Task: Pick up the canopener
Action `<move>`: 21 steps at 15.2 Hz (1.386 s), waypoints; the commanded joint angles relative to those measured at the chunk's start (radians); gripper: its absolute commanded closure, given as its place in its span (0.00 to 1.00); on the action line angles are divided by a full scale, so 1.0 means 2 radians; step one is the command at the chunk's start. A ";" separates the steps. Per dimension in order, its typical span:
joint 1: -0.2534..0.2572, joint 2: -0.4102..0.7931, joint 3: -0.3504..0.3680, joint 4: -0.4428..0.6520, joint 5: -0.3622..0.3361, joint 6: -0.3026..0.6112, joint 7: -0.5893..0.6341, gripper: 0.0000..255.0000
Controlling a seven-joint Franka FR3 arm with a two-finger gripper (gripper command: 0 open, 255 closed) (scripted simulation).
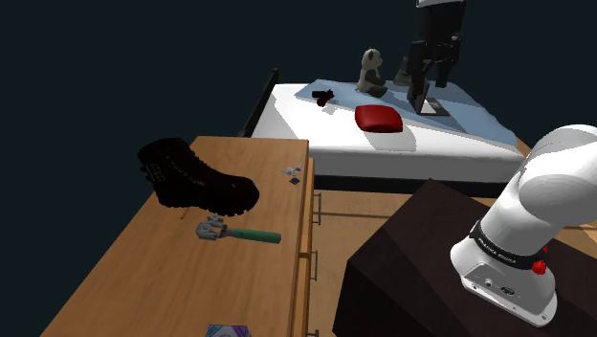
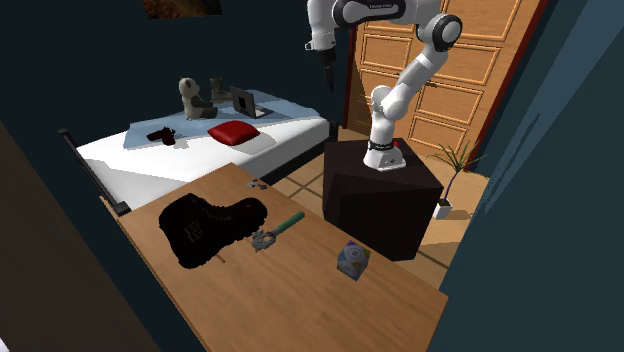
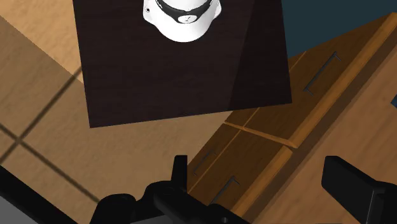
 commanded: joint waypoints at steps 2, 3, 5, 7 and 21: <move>0.005 0.007 0.004 -0.007 0.003 0.018 -0.003 0.00; 0.010 0.016 0.008 -0.014 0.005 0.036 -0.006 0.00; 0.020 0.033 0.016 -0.025 0.010 0.072 -0.011 0.00; 0.029 0.054 0.025 -0.034 0.015 0.108 -0.017 0.00; 0.090 0.246 0.088 -0.028 0.030 0.342 -0.050 0.00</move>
